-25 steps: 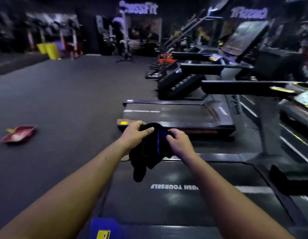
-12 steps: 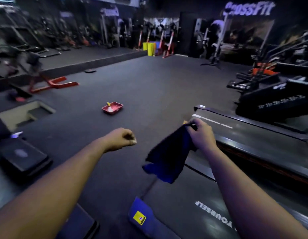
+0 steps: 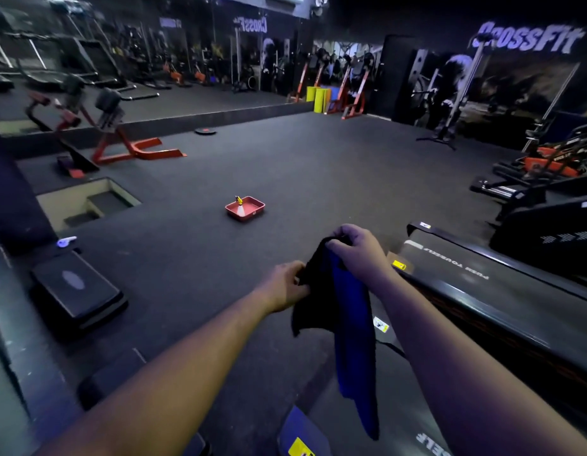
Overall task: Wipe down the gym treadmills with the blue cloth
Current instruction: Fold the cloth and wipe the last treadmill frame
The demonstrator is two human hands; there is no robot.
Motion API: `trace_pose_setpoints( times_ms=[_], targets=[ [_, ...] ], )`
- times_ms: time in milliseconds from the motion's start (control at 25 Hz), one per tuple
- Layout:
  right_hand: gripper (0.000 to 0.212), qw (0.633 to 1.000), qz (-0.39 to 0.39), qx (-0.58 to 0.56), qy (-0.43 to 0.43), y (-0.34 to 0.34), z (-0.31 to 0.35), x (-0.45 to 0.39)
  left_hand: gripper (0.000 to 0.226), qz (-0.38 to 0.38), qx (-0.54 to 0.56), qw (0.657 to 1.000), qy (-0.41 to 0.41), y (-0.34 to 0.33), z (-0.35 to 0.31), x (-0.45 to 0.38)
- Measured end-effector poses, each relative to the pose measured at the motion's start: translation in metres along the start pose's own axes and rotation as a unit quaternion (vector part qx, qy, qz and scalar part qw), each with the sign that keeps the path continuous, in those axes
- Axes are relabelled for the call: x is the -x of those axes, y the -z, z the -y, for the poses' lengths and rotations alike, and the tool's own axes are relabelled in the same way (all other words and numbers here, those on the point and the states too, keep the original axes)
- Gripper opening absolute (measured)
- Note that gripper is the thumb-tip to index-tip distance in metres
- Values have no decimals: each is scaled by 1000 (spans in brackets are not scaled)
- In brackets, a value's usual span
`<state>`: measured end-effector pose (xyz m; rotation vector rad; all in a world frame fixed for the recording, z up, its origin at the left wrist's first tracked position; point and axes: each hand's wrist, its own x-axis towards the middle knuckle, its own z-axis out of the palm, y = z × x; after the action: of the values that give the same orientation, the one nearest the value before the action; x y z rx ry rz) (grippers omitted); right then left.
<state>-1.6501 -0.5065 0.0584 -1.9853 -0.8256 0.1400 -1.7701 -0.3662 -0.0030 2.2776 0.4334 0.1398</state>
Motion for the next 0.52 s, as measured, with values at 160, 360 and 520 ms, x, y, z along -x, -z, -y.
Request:
trace_pose_setpoints(
  times_ms=[160, 360, 520],
  targets=[
    [17, 998, -43, -44, -25, -23, 13, -40, 10, -27, -83, 995, 50, 59, 55, -7],
    [24, 992, -95, -33, -78, -57, 20, -95, 12, -184, 211, 954, 106, 150, 108, -17],
    [15, 981, 2, -129, -145, -114, 21, -131, 27, -259, 332, 895, 144, 174, 122, -47]
  ],
)
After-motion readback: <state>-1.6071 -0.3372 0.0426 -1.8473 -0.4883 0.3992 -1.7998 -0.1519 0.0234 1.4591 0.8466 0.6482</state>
